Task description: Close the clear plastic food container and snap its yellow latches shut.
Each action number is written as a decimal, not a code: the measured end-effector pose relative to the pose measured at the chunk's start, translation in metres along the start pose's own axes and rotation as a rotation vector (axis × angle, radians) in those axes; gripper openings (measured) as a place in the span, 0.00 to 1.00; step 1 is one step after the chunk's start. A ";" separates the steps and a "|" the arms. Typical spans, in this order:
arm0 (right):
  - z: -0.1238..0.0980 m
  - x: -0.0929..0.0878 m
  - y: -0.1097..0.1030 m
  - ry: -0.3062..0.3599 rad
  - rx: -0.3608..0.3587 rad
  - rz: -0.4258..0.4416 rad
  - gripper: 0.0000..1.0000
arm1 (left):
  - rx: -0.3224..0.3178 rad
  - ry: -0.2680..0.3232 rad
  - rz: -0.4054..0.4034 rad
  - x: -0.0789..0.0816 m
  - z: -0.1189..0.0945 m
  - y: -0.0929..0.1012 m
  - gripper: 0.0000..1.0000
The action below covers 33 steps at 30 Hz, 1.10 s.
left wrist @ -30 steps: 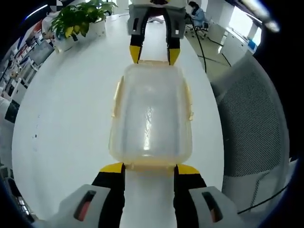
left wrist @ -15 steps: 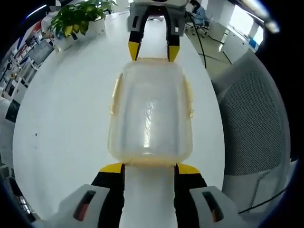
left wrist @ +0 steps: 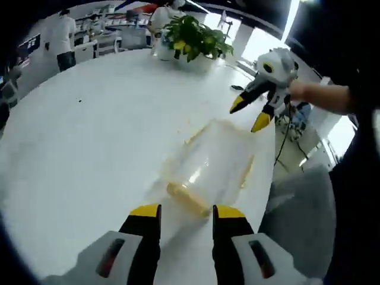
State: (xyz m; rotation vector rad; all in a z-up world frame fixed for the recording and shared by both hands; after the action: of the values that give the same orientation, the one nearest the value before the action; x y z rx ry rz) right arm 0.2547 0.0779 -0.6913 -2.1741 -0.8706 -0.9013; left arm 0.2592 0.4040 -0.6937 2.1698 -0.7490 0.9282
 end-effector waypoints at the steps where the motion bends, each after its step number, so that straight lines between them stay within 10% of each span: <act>1: 0.001 0.000 -0.002 0.039 -0.012 0.043 0.41 | 0.004 0.033 -0.068 -0.003 0.002 0.004 0.29; 4: 0.002 0.001 -0.004 0.130 -0.039 0.100 0.41 | 0.037 0.068 -0.155 -0.008 0.006 0.009 0.29; 33: 0.026 -0.016 -0.019 0.064 -0.033 0.185 0.25 | 0.172 0.107 -0.168 -0.025 0.018 0.024 0.21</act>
State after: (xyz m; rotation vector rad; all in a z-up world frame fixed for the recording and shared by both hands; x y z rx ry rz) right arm 0.2407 0.1026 -0.7129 -2.1991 -0.6159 -0.8923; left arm 0.2350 0.3821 -0.7146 2.2694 -0.4420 1.0436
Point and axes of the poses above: the point that each gripper's makers call its tool centre point, and the gripper's own axes: z roughly forward along the fingers, y roughly to its right, x roughly out of its top, the point moved 10 cm from there along -z, roughly backward along the fingers, and after that the axes turned 12 degrees about y, right-handed, at the moved point
